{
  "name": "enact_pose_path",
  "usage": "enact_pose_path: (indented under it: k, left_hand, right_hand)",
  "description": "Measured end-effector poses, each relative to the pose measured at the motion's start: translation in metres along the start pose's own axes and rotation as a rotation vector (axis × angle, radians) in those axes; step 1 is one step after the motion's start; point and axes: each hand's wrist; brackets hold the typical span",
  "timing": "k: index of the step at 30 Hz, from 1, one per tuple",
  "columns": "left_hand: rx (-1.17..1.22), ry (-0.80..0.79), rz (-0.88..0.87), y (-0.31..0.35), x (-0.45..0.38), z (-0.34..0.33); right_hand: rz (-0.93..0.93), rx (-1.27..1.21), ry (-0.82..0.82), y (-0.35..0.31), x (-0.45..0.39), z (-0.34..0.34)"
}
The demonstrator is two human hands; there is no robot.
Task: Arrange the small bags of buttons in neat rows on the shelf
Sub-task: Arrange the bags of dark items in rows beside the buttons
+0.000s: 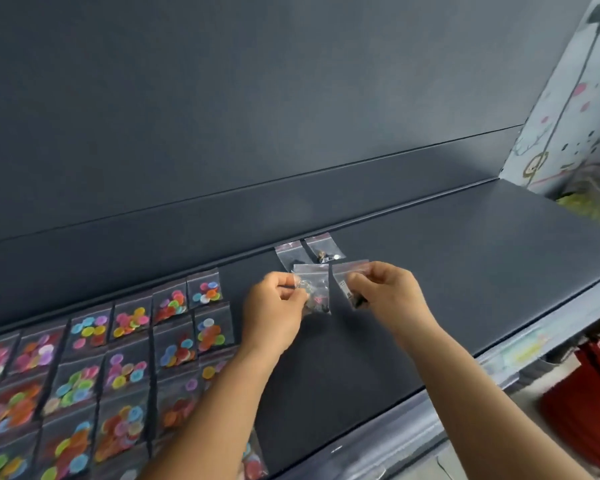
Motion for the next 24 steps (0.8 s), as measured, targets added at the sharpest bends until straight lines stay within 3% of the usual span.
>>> enact_pose_path:
  k: [4,9,14,17,20,24]
  left_hand:
    - [-0.05,0.063,0.051,0.0,-0.009,-0.012]
    - [-0.36,0.15,0.06,0.004,-0.011,-0.026]
    - [-0.645,0.225,0.003,0.01,0.0,-0.036]
    - [-0.839,0.151,-0.171,0.011,0.012,-0.039]
    - [-0.884,0.06,-0.187,0.009,0.018,-0.041]
    - [-0.91,-0.032,-0.27,0.013,0.016,-0.048]
  right_hand:
    - [0.04,0.194,-0.07,0.005,-0.033,0.0]
    - [0.071,0.414,-0.173,0.013,-0.058,0.002]
    - [0.202,0.488,-0.164,0.017,-0.058,0.014]
    - [0.488,0.625,-0.198,0.02,-0.046,0.027]
    - [0.696,0.748,-0.217,0.022,-0.038,0.033]
    - [0.738,0.832,-0.179,0.024,-0.041,0.038]
Point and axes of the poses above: each hand's wrist, its own x-axis away from the middle knuckle, its own z-axis out of the back of the hand, y = z × x, and after that the axes turned 10 degrees about -y, right-handed
